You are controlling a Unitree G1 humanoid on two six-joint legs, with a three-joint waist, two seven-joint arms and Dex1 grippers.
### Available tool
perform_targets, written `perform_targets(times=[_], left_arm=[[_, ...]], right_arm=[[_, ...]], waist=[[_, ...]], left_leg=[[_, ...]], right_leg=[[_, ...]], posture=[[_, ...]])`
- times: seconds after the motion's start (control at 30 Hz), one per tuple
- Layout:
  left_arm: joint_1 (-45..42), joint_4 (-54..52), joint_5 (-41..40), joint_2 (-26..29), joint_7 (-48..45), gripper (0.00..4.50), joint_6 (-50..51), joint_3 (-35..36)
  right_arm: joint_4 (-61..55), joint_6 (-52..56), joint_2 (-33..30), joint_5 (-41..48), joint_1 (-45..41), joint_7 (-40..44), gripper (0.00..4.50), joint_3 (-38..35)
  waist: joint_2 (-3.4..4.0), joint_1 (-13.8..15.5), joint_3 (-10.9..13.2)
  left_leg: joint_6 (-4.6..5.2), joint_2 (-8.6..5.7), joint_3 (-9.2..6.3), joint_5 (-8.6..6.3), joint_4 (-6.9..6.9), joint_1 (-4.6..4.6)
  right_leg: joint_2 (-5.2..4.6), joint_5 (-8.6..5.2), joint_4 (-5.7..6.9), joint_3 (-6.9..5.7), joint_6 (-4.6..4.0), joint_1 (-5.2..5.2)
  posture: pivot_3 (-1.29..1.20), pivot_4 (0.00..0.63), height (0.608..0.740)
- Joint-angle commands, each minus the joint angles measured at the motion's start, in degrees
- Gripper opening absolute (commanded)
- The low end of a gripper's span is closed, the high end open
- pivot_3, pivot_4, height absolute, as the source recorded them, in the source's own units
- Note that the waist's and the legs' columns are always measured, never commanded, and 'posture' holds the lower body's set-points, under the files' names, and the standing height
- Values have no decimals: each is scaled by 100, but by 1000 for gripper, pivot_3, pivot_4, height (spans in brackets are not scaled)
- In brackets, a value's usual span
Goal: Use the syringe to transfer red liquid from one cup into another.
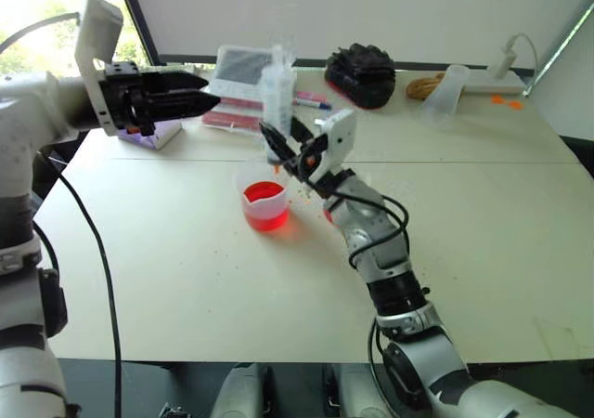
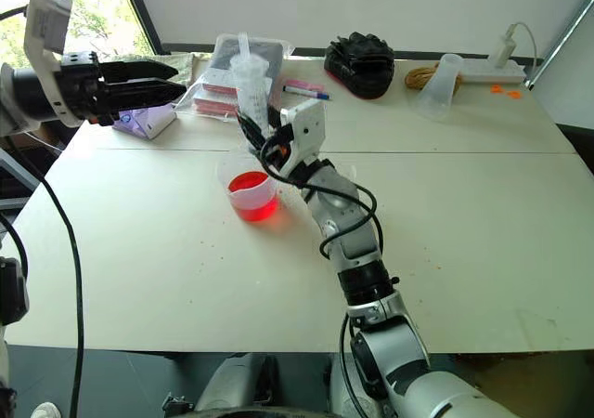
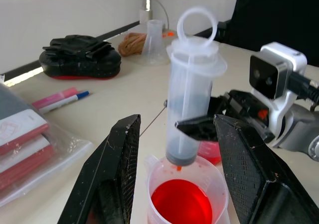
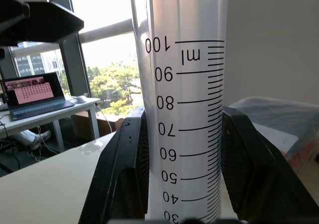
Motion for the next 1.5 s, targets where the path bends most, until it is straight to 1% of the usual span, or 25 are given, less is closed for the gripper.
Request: perform_targets(times=[0.03, 0.37, 0.57, 0.87, 1.2, 1.5], left_arm=[[-230, -98, -69, 76, -27, 2432, 36, 74], [-332, 15, -38, -159, -77, 2432, -2, -122], [-454, 147, 31, -308, -143, 2432, -82, -258], [-375, -7, -15, -366, -129, 2432, 57, -225], [12, -613, -467, -442, 123, 2432, 735, -87], [118, -750, -478, -604, 301, 2432, 669, -228]], right_arm=[[-313, -201, 134, -110, 4, -13, 1358, 105], [25, -654, 233, -590, 456, -123, 1358, 382], [35, -664, 218, -695, 608, -162, 1358, 399], [32, -664, 166, -760, 747, -71, 1358, 404], [44, -679, 143, -786, 735, -33, 1358, 398], [58, -668, 153, -785, 703, 27, 1358, 422]], waist=[[0, 0, 0], [0, 3, 0], [0, 5, 0], [0, 2, 0], [-1, -1, -1], [-1, 4, -1]], left_leg=[[0, 0, 0, 0, 0, 0], [-3, 0, -2, 2, 0, 1], [-4, -1, -2, 2, 0, 2], [-5, 0, -2, 3, 0, 3], [-5, 1, -3, 3, 0, 5], [-6, 1, -3, 4, 0, 7]], right_leg=[[0, 0, 0, 0, 0, 0], [1, 0, 0, 0, 0, 1], [2, 0, 0, 0, 0, 1], [2, 0, 0, 0, 0, 1], [0, 0, 1, 2, 0, 2], [0, 0, 0, 3, -1, 3]], posture=[[0, 150, 740], [0, 150, 740], [0, 150, 740], [0, 150, 740], [0, 150, 740], [0, 150, 740]])
